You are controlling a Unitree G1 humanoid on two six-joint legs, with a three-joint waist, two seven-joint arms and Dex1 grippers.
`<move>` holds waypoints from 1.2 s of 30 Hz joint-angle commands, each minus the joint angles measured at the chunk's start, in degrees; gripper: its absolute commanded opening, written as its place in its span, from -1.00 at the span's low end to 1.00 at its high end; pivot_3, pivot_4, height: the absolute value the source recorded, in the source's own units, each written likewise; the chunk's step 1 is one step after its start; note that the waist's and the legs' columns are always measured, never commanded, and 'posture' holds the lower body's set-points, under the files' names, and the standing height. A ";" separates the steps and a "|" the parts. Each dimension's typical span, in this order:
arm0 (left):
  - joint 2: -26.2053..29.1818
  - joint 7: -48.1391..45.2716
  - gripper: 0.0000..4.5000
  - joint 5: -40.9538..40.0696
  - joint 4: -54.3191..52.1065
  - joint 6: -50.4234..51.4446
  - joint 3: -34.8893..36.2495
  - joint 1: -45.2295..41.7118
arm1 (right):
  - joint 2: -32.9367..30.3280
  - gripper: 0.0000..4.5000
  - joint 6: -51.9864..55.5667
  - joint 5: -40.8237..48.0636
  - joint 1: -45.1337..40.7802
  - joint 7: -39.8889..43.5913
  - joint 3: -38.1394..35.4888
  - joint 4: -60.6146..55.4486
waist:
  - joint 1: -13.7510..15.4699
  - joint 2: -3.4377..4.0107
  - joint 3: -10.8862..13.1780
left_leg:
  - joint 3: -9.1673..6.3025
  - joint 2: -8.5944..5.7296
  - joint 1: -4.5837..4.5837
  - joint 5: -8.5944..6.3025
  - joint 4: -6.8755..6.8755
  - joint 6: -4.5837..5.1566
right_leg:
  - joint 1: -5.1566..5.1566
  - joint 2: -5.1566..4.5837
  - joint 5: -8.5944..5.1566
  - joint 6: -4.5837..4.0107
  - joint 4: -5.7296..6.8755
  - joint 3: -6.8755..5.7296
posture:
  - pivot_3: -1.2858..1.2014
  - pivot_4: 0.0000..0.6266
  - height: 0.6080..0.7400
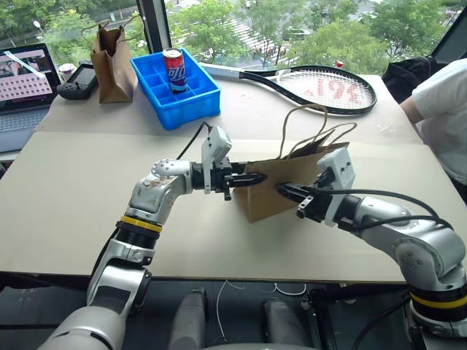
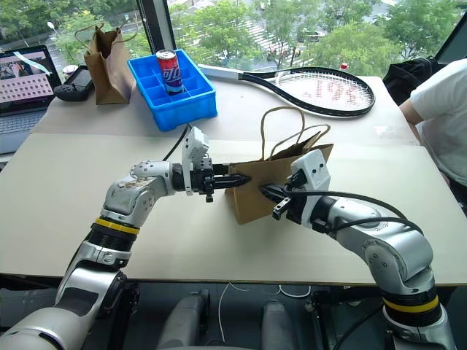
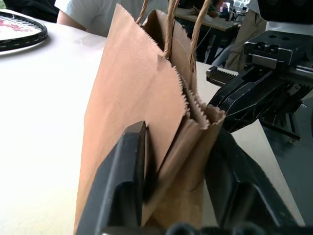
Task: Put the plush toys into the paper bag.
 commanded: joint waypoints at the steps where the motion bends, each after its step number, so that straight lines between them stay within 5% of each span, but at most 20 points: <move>1: -0.85 -0.69 -0.98 -0.10 -0.73 -1.64 0.17 -1.47 | -3.03 -1.00 1.64 2.79 1.82 1.59 -5.49 -3.73 | 0.23 0.00 0.00 | 0.00 0.00 0.00 0.00 0.00 0.00 | 0.01 0.00 0.00 0.00 -0.01 0.00 | 0.03 -0.52 1.00; 11: 1.96 -3.00 -0.98 -4.04 -0.49 1.30 5.76 -6.36 | -14.82 -1.00 3.10 5.81 11.96 9.92 -18.47 -2.76 | 0.00 0.00 0.00 | 0.00 0.02 0.03 0.00 0.02 0.00 | 0.00 0.00 -0.03 0.04 0.00 0.00 | 0.03 -0.52 1.00; 23: 15.29 -23.23 -0.98 -6.88 -2.97 -2.13 4.94 -2.67 | -23.81 -1.00 -0.63 -1.70 19.58 21.88 -28.08 6.37 | 0.01 0.00 0.00 | 0.00 0.00 0.03 -0.01 0.04 -0.01 | 0.05 -0.01 -0.05 0.05 -0.02 0.01 | 0.03 -0.52 1.00; 27: 16.75 -30.58 -0.98 -6.87 -1.06 -4.43 3.48 -1.68 | -24.68 -1.00 -0.99 -2.75 19.14 23.77 -28.58 7.70 | -0.01 0.00 0.00 | 0.01 0.03 0.05 -0.06 0.04 -0.09 | 0.03 -0.01 -0.05 0.05 -0.03 0.00 | 0.03 -0.52 1.00; 36: 16.81 -31.01 -0.98 -5.52 4.54 -12.04 -2.36 -2.59 | -22.79 -1.00 2.03 -1.13 18.96 21.86 -29.24 4.14 | 0.26 0.00 0.00 | 0.01 0.03 0.02 -0.02 0.06 -0.03 | 0.02 -0.02 -0.12 0.16 -0.02 0.00 | 0.03 -0.52 1.00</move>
